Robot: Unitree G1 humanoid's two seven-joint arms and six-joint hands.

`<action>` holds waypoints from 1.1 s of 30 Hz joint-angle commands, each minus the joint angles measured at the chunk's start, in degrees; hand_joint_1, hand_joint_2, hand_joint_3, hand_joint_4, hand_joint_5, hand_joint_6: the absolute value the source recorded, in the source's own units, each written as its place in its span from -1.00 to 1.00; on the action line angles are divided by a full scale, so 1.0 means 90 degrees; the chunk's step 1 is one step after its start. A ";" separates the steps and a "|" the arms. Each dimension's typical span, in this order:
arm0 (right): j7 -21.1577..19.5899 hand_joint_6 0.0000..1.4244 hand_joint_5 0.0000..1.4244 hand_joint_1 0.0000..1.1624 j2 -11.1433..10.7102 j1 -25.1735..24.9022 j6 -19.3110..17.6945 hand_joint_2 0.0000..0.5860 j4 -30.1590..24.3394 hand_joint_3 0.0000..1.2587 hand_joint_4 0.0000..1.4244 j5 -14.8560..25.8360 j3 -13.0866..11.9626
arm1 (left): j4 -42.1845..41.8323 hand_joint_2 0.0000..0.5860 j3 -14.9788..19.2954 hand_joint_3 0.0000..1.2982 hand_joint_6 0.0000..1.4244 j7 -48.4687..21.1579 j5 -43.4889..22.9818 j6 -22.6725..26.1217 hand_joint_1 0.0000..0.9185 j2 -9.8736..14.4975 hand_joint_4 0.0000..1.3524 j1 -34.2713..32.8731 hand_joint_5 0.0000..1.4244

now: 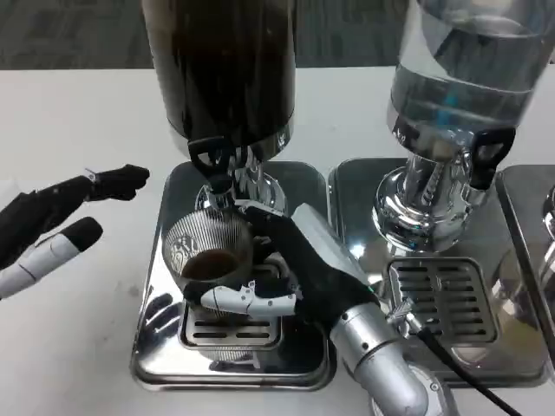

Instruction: Grasp the cup under the faucet to collect the drink, then remove the cup.

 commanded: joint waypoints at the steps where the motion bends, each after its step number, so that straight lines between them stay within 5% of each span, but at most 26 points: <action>1: -0.0055 -0.35 -0.56 0.13 0.0013 0.0083 -0.0022 -0.66 -0.0149 -0.54 -0.68 -0.0029 0.0070 | 0.0056 -0.65 0.0003 -0.61 -0.80 0.0029 -0.0031 -0.0031 -1.00 0.0135 -0.69 -0.0010 -0.70; 12: -0.0047 -0.33 -0.51 0.09 0.0015 0.0103 0.0125 -0.74 -0.0298 -0.52 -0.66 -0.0186 0.0143 | 0.0054 -0.67 -0.0008 -0.60 -0.78 0.0012 -0.0056 -0.0005 -1.00 0.0161 -0.66 -0.0013 -0.68; 33: -0.0071 -0.22 -0.39 0.30 -0.0032 0.0068 0.0473 -0.81 -0.0447 -0.48 -0.57 -0.0559 0.0264 | 0.0052 -0.65 -0.0023 -0.58 -0.78 0.0061 -0.0050 0.0011 -1.00 0.0134 -0.65 0.0013 -0.69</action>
